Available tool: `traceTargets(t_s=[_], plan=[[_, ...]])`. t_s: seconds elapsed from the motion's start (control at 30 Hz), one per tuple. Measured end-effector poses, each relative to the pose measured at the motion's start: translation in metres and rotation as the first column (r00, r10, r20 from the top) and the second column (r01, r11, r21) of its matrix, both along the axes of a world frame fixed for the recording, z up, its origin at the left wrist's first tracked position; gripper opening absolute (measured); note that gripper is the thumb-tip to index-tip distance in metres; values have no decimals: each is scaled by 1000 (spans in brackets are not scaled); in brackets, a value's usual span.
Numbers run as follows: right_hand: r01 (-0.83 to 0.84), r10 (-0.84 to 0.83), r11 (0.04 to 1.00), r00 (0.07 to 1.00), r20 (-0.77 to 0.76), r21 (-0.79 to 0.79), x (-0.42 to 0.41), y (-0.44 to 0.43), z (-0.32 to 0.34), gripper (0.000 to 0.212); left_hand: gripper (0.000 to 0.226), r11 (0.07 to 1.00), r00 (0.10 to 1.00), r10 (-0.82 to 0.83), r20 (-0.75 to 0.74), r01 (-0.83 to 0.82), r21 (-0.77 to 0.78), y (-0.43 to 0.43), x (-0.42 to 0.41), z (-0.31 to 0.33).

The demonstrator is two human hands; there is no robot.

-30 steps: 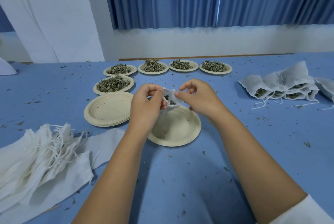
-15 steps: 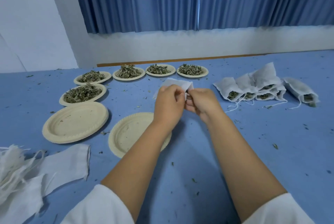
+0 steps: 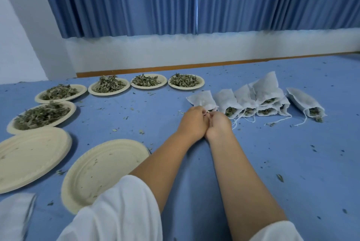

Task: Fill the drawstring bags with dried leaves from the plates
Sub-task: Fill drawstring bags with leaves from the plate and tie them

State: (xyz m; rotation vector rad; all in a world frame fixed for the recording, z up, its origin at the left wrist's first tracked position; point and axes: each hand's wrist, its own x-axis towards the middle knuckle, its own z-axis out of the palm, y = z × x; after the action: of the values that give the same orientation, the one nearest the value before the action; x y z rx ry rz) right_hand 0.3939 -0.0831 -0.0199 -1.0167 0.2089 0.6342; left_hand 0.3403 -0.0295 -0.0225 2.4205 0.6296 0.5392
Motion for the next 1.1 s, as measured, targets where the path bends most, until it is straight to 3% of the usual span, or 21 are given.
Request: traceTargets(t_s=[0.13,0.33,0.53,0.7,0.83,0.97,1.1], plan=[[26,-26,999,1000,-12,32,4,1,0,25,28,998,997,-65,-44,65,10,1,11,2],[160,-145,974,984,103,-160,-2,10,1,21,24,990,984,-142,-106,142,-9,8,13,-1],[213,-107,944,919,378,-252,-17,21,-2,30,24,985,985,-154,-71,159,70,17,2,-2],[134,62,936,848,527,-325,-35,40,0,19,22,993,998,-52,-40,56,108,37,-22,6],[26,171,946,808,564,-324,-51,64,8,35,25,998,997,63,34,-64,24,61,-46,17],[-142,328,915,806,493,-377,-61,100,18,34,24,979,983,174,65,-166,-119,94,-71,21],[-304,430,885,824,369,-352,-69,144,22,16,23,930,959,278,50,-256,-264,132,-87,21]])
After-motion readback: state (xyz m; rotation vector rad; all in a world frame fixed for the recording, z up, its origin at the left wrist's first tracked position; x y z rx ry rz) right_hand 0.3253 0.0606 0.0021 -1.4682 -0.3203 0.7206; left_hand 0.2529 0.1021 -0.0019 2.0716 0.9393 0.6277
